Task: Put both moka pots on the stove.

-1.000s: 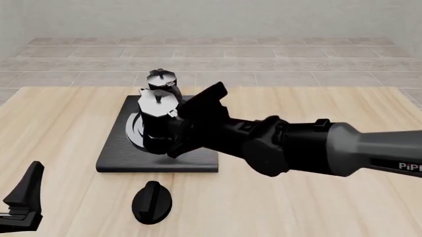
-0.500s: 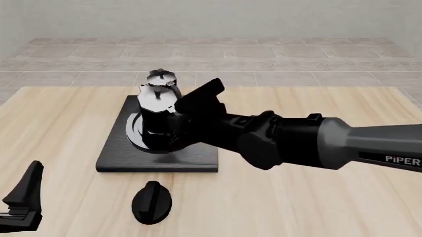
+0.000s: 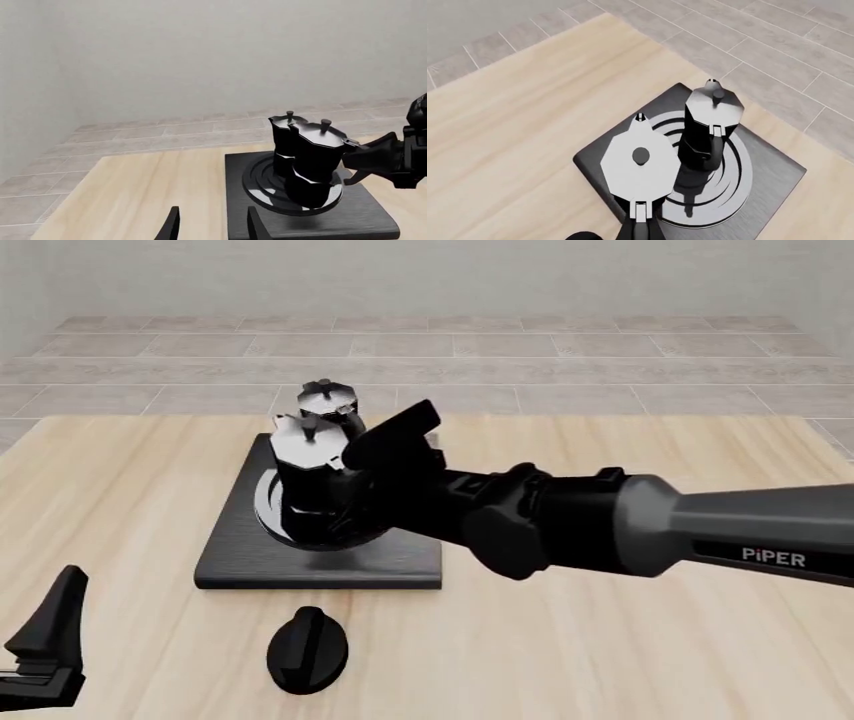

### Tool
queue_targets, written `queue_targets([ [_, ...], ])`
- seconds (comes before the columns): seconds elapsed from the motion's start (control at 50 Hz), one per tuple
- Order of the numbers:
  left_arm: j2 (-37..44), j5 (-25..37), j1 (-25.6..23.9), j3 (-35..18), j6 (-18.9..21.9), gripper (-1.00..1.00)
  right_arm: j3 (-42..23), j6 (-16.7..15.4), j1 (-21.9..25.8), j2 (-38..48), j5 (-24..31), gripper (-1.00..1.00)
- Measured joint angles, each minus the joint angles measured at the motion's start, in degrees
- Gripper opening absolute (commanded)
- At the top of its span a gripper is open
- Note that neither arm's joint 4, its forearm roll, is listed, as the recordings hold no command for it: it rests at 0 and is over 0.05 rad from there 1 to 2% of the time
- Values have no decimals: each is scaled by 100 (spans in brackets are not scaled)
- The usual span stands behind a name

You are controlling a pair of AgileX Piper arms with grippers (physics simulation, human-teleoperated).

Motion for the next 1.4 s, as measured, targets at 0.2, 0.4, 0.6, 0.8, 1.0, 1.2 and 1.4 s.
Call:
queue_targets([
  [0.2, 0, -2, 5, 1, -8, 100, -62, -36, -22, 106, -6, -100],
  [0.4, 0, 7, 3, -2, -8, 100, -111, -72, -71, 189, -14, -100],
  [0.6, 0, 16, 0, -3, -3, 100, -169, -91, -107, 270, -16, -100],
  [0.8, 0, 22, -2, -1, 1, 100, -221, -102, -133, 338, -12, -100],
  [1.0, 0, 23, 1, -2, -1, 100, -276, -106, -150, 412, -13, -100],
  [1.2, 0, 16, 4, 3, -6, 100, -329, -113, -178, 480, -10, -100],
  [1.4, 0, 6, 13, 6, -16, 100, -345, -103, -178, 557, -44, -100],
])
